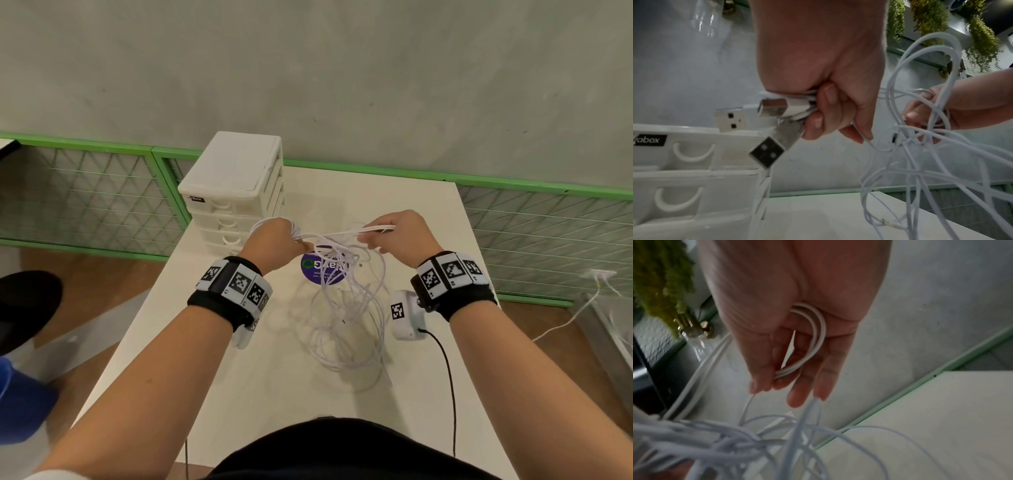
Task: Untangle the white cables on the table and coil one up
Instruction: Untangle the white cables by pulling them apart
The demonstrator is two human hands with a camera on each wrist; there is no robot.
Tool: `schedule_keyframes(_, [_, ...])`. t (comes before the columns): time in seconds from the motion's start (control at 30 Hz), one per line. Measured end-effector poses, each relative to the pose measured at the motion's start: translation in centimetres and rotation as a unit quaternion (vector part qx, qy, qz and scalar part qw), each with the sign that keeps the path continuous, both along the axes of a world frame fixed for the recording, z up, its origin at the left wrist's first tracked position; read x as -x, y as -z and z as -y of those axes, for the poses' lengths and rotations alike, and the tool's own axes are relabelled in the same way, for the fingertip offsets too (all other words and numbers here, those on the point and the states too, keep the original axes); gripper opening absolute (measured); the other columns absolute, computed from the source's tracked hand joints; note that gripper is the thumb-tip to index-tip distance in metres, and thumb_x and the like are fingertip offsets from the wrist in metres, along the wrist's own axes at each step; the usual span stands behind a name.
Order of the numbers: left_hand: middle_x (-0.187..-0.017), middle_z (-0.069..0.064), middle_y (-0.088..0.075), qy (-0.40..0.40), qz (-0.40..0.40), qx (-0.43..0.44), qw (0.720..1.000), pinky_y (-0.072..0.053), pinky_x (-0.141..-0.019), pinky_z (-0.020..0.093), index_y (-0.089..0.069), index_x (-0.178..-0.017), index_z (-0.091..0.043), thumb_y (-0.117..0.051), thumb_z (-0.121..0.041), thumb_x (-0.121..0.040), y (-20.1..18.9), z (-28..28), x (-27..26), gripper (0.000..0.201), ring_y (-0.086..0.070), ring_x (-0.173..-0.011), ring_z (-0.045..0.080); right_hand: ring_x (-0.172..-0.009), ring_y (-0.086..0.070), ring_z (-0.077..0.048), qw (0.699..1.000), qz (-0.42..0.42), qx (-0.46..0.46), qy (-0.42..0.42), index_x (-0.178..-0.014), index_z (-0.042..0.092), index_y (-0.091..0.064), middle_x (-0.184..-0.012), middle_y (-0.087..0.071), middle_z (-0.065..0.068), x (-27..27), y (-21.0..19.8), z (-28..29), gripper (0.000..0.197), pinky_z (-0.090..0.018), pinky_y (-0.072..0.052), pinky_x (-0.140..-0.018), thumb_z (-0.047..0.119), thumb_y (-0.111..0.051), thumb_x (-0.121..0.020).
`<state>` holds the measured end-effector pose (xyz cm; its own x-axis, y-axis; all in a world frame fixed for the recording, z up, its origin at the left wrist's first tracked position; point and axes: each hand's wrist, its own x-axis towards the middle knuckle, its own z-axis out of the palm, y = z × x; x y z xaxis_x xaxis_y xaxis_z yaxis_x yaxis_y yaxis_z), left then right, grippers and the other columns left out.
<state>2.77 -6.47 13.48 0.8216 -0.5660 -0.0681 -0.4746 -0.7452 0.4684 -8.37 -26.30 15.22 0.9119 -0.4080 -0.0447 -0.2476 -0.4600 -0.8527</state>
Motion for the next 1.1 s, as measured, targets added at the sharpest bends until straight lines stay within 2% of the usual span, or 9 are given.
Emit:
schedule_keyframes(0.07, [-0.057, 0.001, -0.032, -0.008, -0.02, 0.045, 0.999, -0.024, -0.05, 0.03, -0.03, -0.057, -0.014, -0.069, -0.04, -0.084, 0.2, 0.4, 0.5, 0.054, -0.033, -0.055, 0.019, -0.059, -0.062, -0.014, 0.998, 0.039, -0.05, 0.004, -0.073, 0.017, -0.073, -0.073, -0.07, -0.011, -0.1, -0.3, -0.6, 0.008, -0.028, -0.052, -0.06, 0.01, -0.075, -0.076])
schedule_keyframes(0.17, [-0.059, 0.002, -0.024, -0.017, -0.044, 0.115, 0.992, -0.02, -0.053, 0.032, -0.025, -0.057, -0.015, -0.071, -0.038, -0.083, 0.2, 1.0, 1.2, 0.057, -0.025, -0.058, 0.019, -0.051, -0.06, -0.008, 0.997, 0.059, -0.057, -0.009, -0.072, 0.014, -0.072, -0.067, -0.067, -0.003, -0.5, -0.7, -1.3, 0.01, -0.018, -0.047, -0.052, 0.006, -0.072, -0.078])
schedule_keyframes(0.3, [-0.059, 0.001, -0.019, -0.012, -0.064, 0.156, 0.986, -0.018, -0.054, 0.033, -0.021, -0.057, -0.017, -0.073, -0.034, -0.083, 0.1, 1.2, 1.6, 0.06, -0.02, -0.059, 0.019, -0.051, -0.056, 0.0, 0.998, 0.053, -0.032, 0.004, -0.072, 0.014, -0.071, -0.064, -0.065, 0.003, -0.9, -0.6, -1.4, 0.011, -0.015, -0.045, -0.054, 0.007, -0.069, -0.079])
schedule_keyframes(0.5, [-0.057, 0.0, -0.021, -0.019, -0.01, 0.088, 0.996, -0.019, -0.052, 0.033, -0.022, -0.058, -0.016, -0.065, -0.037, -0.087, 0.3, -0.1, 0.7, 0.057, -0.023, -0.055, 0.019, -0.074, -0.06, -0.018, 0.994, 0.023, 0.07, 0.078, -0.079, 0.018, -0.069, -0.074, -0.064, 0.005, -0.8, 0.1, 0.7, 0.004, -0.032, -0.05, -0.075, 0.019, -0.066, -0.082])
schedule_keyframes(0.67, [-0.058, 0.003, -0.031, -0.023, 0.02, 0.04, 0.999, -0.026, -0.054, 0.033, -0.028, -0.057, -0.015, -0.063, -0.035, -0.088, -0.2, -0.2, 0.9, 0.051, -0.034, -0.059, 0.023, -0.083, -0.061, -0.016, 0.973, 0.028, 0.183, 0.141, -0.083, 0.021, -0.071, -0.088, -0.069, 0.002, -0.3, 0.6, 1.4, 0.02, -0.019, -0.04, -0.072, 0.005, -0.058, -0.082])
schedule_keyframes(0.77, [-0.056, 0.002, -0.033, -0.044, 0.016, 0.034, 0.998, -0.026, -0.05, 0.031, -0.03, -0.057, -0.014, -0.063, -0.034, -0.089, -0.5, -0.5, 0.6, 0.05, -0.037, -0.059, 0.023, -0.086, -0.06, -0.016, 0.968, 0.087, 0.151, 0.182, -0.099, 0.013, -0.073, -0.093, -0.069, -0.001, 0.3, 0.3, 2.3, 0.019, -0.015, -0.037, -0.076, 0.007, -0.064, -0.083])
schedule_keyframes(0.87, [-0.057, 0.002, -0.034, -0.071, 0.009, 0.038, 0.997, -0.025, -0.05, 0.031, -0.031, -0.058, -0.013, -0.064, -0.033, -0.089, -0.7, -0.8, 0.2, 0.049, -0.037, -0.058, 0.022, -0.078, -0.055, -0.013, 0.957, 0.132, 0.105, 0.235, -0.1, 0.014, -0.073, -0.083, -0.064, 0.0, 0.6, 0.2, 3.3, 0.018, -0.02, -0.043, -0.078, 0.014, -0.066, -0.083])
schedule_keyframes(0.97, [-0.06, 0.005, -0.04, -0.086, -0.01, 0.05, 0.995, -0.032, -0.058, 0.03, -0.037, -0.059, -0.012, -0.065, -0.033, -0.087, -0.7, -0.9, -0.1, 0.045, -0.042, -0.063, 0.025, -0.077, -0.056, -0.014, 0.96, 0.13, 0.101, 0.227, -0.096, 0.014, -0.074, -0.086, -0.068, -0.005, 0.7, 0.4, 3.9, 0.017, -0.024, -0.047, -0.08, 0.012, -0.063, -0.084])
schedule_keyframes(1.1, [-0.063, 0.007, -0.043, -0.08, -0.031, 0.056, 0.995, -0.032, -0.058, 0.031, -0.042, -0.06, -0.01, -0.067, -0.033, -0.086, -1.1, -0.2, 0.5, 0.043, -0.043, -0.065, 0.026, -0.077, -0.059, -0.017, 0.98, 0.047, 0.098, 0.169, -0.099, 0.015, -0.072, -0.086, -0.066, -0.005, 0.7, 1.7, 3.8, 0.019, -0.01, -0.042, -0.066, 0.009, -0.064, -0.084])
